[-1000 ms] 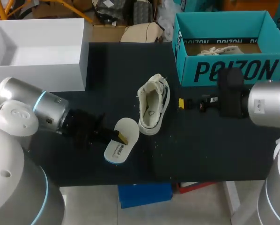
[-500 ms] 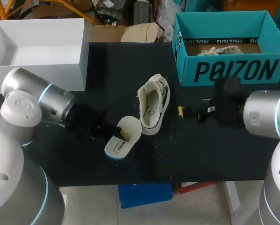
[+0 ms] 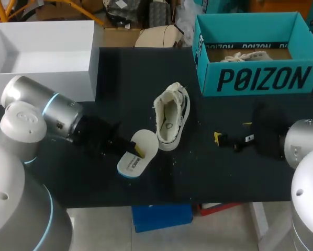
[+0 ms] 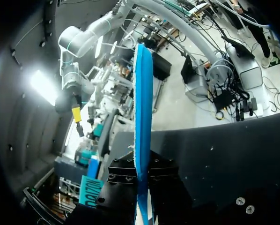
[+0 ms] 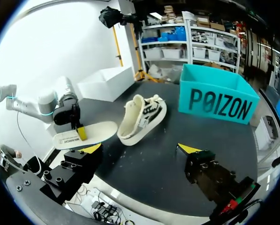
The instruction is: Take the shoe out of the shoebox, open the shoe tongue, remove and reinsert the insole, then place the shoe into the shoebox
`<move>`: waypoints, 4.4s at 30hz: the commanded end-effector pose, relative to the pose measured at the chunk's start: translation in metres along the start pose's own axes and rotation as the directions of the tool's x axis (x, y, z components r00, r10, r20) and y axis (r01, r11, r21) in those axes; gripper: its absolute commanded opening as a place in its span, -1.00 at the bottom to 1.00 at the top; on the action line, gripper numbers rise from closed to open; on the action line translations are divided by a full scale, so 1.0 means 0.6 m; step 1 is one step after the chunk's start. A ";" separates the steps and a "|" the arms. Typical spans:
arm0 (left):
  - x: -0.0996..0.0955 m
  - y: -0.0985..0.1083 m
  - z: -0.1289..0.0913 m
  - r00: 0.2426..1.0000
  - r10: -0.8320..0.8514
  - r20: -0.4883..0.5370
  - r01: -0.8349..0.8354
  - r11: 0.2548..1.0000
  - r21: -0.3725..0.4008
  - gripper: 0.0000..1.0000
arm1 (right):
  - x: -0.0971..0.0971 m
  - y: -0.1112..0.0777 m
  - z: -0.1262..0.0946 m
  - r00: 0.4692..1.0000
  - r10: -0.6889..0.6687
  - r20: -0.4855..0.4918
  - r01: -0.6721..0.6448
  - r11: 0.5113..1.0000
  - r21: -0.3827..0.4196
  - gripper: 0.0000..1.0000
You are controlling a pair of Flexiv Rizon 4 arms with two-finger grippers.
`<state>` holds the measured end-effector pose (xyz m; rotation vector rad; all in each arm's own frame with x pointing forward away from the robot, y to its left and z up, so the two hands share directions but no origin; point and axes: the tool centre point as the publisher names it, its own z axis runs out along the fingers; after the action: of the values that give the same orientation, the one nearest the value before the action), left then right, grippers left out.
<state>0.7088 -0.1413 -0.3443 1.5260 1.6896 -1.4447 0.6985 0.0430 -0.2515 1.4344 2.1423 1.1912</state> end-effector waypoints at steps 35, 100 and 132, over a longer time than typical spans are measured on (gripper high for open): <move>-0.056 0.079 0.038 0.962 0.055 -0.266 -0.034 0.996 0.084 -1.00 | 0.006 -0.005 -0.013 0.998 0.001 0.056 -0.001 1.000 -0.007 1.00; -0.083 0.145 0.048 0.946 0.054 -0.319 -0.066 0.998 -0.026 0.07 | 0.006 -0.005 -0.013 0.998 0.001 0.056 -0.001 1.000 -0.007 1.00; -0.077 0.131 0.042 0.941 0.044 -0.336 -0.076 0.994 -0.083 -1.00 | 0.006 -0.005 -0.013 0.998 0.001 0.056 -0.001 1.000 -0.007 1.00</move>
<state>0.7874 -0.1920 -0.3420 1.8412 1.8450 -1.1230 0.6911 0.0402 -0.2462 1.4485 2.1061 1.1436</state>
